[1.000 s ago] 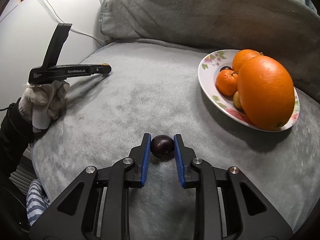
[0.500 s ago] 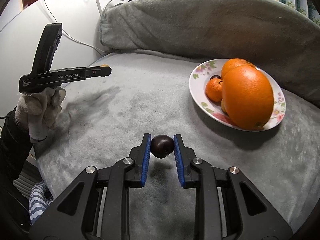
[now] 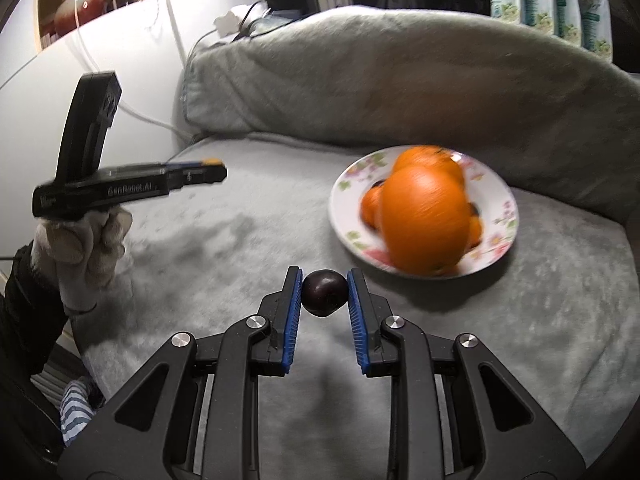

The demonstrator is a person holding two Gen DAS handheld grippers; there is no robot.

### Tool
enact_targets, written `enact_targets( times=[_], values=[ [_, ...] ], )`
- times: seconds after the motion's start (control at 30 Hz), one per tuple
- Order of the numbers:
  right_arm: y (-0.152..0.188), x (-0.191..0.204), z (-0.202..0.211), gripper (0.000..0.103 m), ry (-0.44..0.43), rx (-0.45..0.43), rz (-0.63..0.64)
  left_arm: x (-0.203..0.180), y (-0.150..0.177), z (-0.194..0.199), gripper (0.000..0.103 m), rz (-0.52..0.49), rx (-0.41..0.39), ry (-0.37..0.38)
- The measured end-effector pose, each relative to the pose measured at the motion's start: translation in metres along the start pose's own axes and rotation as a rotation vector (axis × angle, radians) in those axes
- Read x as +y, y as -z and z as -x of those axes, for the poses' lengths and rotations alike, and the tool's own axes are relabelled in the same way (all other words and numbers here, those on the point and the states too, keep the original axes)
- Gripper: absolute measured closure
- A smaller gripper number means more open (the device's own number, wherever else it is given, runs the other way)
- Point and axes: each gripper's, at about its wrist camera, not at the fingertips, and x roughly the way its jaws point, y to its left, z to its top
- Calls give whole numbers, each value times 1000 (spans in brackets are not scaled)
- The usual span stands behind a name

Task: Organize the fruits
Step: 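Carry the brown fruit and plum over the floral plate with both tools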

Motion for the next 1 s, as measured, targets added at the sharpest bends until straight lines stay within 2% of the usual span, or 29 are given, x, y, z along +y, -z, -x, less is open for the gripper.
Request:
enact_targets(
  times=[0.23, 0.47, 1.0],
  values=[
    [-15, -32, 14, 79, 52, -68, -37, -32, -13, -17, 80, -43, 8, 51],
    [-30, -61, 16, 79, 91, -100, -52, -56, -21, -35, 80, -70, 26, 83],
    [-43, -101, -18, 79, 98, -74, -90, -74, -31, -61, 80, -102, 51, 108]
  ],
)
